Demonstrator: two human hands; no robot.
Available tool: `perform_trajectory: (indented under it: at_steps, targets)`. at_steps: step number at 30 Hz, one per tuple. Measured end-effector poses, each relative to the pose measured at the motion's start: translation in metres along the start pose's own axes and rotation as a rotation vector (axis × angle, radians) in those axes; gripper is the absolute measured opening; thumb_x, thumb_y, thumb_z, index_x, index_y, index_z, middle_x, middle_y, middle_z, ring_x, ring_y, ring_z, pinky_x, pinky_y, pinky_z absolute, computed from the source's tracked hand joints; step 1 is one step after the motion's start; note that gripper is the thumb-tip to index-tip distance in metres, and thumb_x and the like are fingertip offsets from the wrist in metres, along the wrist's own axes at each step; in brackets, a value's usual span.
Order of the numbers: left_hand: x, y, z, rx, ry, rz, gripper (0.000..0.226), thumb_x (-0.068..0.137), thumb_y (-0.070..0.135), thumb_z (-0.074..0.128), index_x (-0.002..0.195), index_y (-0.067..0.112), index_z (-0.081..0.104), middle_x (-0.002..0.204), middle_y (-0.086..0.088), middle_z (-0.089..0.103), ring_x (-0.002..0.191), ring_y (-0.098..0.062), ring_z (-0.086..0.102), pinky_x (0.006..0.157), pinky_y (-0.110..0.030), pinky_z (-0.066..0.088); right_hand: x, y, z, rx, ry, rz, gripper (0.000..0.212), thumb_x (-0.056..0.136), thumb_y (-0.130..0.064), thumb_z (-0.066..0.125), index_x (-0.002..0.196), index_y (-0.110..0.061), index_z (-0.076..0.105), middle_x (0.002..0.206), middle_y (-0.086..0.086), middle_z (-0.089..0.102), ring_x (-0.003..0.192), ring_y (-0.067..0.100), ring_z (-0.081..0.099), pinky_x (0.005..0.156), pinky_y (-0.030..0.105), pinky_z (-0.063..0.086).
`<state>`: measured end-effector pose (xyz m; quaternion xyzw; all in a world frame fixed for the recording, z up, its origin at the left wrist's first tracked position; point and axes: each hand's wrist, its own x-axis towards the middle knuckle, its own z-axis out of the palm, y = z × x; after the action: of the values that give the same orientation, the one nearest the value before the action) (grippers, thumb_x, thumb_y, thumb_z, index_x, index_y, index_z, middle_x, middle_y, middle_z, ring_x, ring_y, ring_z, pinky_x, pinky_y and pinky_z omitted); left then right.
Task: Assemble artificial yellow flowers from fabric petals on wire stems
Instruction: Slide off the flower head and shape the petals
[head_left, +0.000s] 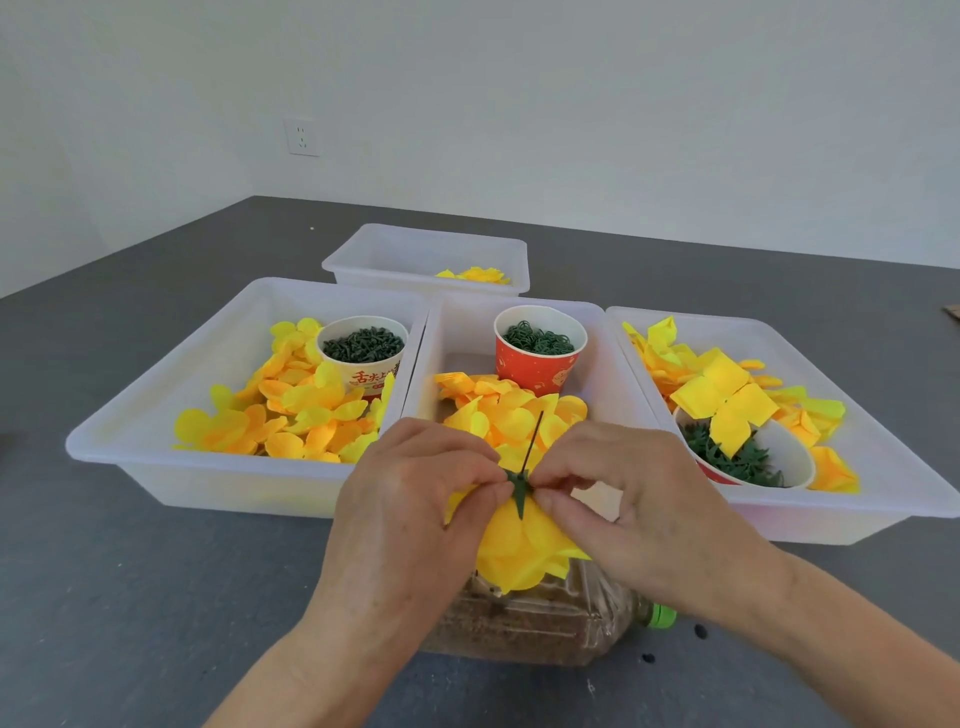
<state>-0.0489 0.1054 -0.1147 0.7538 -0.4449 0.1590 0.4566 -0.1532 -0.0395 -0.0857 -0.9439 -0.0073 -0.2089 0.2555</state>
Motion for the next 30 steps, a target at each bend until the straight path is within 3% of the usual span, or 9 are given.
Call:
perform_trajectory:
  at_steps: [4, 7, 9, 14, 17, 21, 24, 26, 30]
  targets:
    - [-0.001, 0.001, 0.000, -0.130, -0.021, -0.186, 0.016, 0.070, 0.017, 0.079, 0.068, 0.032, 0.072, 0.080, 0.024, 0.066, 0.091, 0.005, 0.054, 0.074, -0.010, 0.042, 0.005, 0.001, 0.006, 0.199, 0.071, 0.170, 0.005, 0.079, -0.015, 0.074, 0.080, -0.020, 0.073, 0.074, -0.006, 0.066, 0.072, 0.005, 0.058, 0.065, 0.020, 0.046]
    - [0.000, 0.004, 0.000, -0.201, -0.043, -0.304, 0.020, 0.069, 0.021, 0.077, 0.068, 0.039, 0.069, 0.088, 0.029, 0.063, 0.089, 0.005, 0.054, 0.072, -0.014, 0.041, 0.010, -0.003, 0.007, 0.328, 0.074, 0.256, 0.009, 0.075, -0.011, 0.076, 0.072, -0.020, 0.074, 0.071, -0.001, 0.067, 0.063, 0.004, 0.056, 0.063, 0.027, 0.048]
    - [0.001, 0.005, -0.001, -0.212, -0.065, -0.303, 0.023, 0.071, 0.017, 0.077, 0.068, 0.038, 0.069, 0.088, 0.028, 0.064, 0.089, 0.003, 0.055, 0.073, -0.016, 0.043, 0.013, -0.003, 0.007, 0.359, 0.056, 0.279, 0.009, 0.073, -0.011, 0.078, 0.069, -0.019, 0.074, 0.069, -0.001, 0.069, 0.064, 0.009, 0.060, 0.063, 0.030, 0.050]
    - [0.003, 0.006, -0.002, -0.205, -0.129, -0.372, 0.025, 0.071, 0.018, 0.078, 0.063, 0.039, 0.068, 0.081, 0.015, 0.068, 0.083, 0.006, 0.057, 0.067, -0.005, 0.041, 0.018, -0.003, 0.004, 0.334, -0.011, 0.315, 0.010, 0.073, -0.011, 0.078, 0.068, -0.018, 0.073, 0.069, 0.000, 0.070, 0.068, 0.015, 0.063, 0.065, 0.031, 0.053]
    - [0.005, 0.006, -0.002, -0.177, -0.146, -0.340, 0.028, 0.071, 0.016, 0.078, 0.062, 0.040, 0.067, 0.079, 0.017, 0.067, 0.085, 0.006, 0.056, 0.069, -0.007, 0.042, 0.021, -0.003, 0.002, 0.364, -0.048, 0.336, 0.009, 0.073, -0.008, 0.078, 0.068, -0.014, 0.073, 0.069, 0.005, 0.070, 0.068, 0.020, 0.063, 0.065, 0.034, 0.052]
    - [0.006, 0.006, -0.002, -0.154, -0.152, -0.324, 0.024, 0.071, 0.014, 0.079, 0.063, 0.034, 0.068, 0.078, 0.020, 0.066, 0.088, 0.006, 0.055, 0.071, -0.007, 0.041, 0.024, -0.005, 0.002, 0.382, -0.083, 0.357, 0.009, 0.072, -0.005, 0.077, 0.068, -0.010, 0.072, 0.070, 0.009, 0.070, 0.065, 0.014, 0.059, 0.063, 0.034, 0.052]
    - [0.005, 0.005, 0.000, -0.195, -0.124, -0.364, 0.018, 0.069, 0.015, 0.080, 0.062, 0.030, 0.071, 0.080, 0.023, 0.066, 0.088, 0.007, 0.055, 0.070, -0.006, 0.039, 0.022, -0.005, -0.001, 0.456, -0.105, 0.417, 0.013, 0.071, -0.001, 0.077, 0.071, -0.014, 0.073, 0.069, -0.001, 0.070, 0.066, 0.006, 0.061, 0.067, 0.024, 0.052]
    - [0.003, 0.005, 0.001, -0.257, -0.076, -0.429, 0.017, 0.066, 0.016, 0.081, 0.060, 0.029, 0.071, 0.084, 0.025, 0.065, 0.087, 0.008, 0.056, 0.067, -0.010, 0.039, 0.020, -0.003, -0.004, 0.527, -0.134, 0.468, 0.019, 0.072, 0.003, 0.074, 0.074, -0.015, 0.073, 0.070, -0.005, 0.071, 0.068, 0.004, 0.063, 0.069, 0.019, 0.053]
    - [-0.001, 0.008, 0.002, -0.372, -0.017, -0.533, 0.020, 0.065, 0.018, 0.081, 0.062, 0.035, 0.072, 0.085, 0.020, 0.066, 0.086, 0.006, 0.057, 0.069, -0.025, 0.045, 0.019, -0.006, -0.005, 0.581, -0.115, 0.557, 0.016, 0.074, -0.002, 0.074, 0.073, -0.017, 0.074, 0.083, 0.010, 0.073, 0.077, 0.013, 0.064, 0.079, 0.029, 0.055]
